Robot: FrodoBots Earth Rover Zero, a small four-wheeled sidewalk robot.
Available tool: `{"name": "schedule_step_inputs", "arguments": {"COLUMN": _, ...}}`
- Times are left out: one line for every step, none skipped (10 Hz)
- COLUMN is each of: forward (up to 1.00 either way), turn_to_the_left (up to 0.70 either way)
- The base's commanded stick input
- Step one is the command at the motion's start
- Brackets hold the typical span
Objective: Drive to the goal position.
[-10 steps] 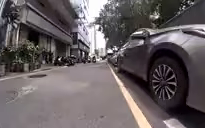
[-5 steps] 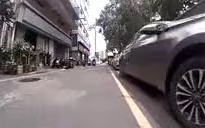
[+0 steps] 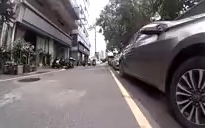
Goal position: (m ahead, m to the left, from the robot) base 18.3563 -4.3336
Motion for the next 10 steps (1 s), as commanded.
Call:
{"name": "schedule_step_inputs", "arguments": {"forward": 0.22, "turn_to_the_left": 0.00}}
{"name": "schedule_step_inputs", "arguments": {"forward": 0.41, "turn_to_the_left": 0.00}}
{"name": "schedule_step_inputs", "arguments": {"forward": 0.45, "turn_to_the_left": 0.00}}
{"name": "schedule_step_inputs", "arguments": {"forward": 0.45, "turn_to_the_left": 0.00}}
{"name": "schedule_step_inputs", "arguments": {"forward": 0.45, "turn_to_the_left": 0.00}}
{"name": "schedule_step_inputs", "arguments": {"forward": 0.45, "turn_to_the_left": 0.00}}
{"name": "schedule_step_inputs", "arguments": {"forward": 0.45, "turn_to_the_left": 0.00}}
{"name": "schedule_step_inputs", "arguments": {"forward": 0.45, "turn_to_the_left": 0.00}}
{"name": "schedule_step_inputs", "arguments": {"forward": 0.45, "turn_to_the_left": 0.00}}
{"name": "schedule_step_inputs", "arguments": {"forward": 0.45, "turn_to_the_left": 0.00}}
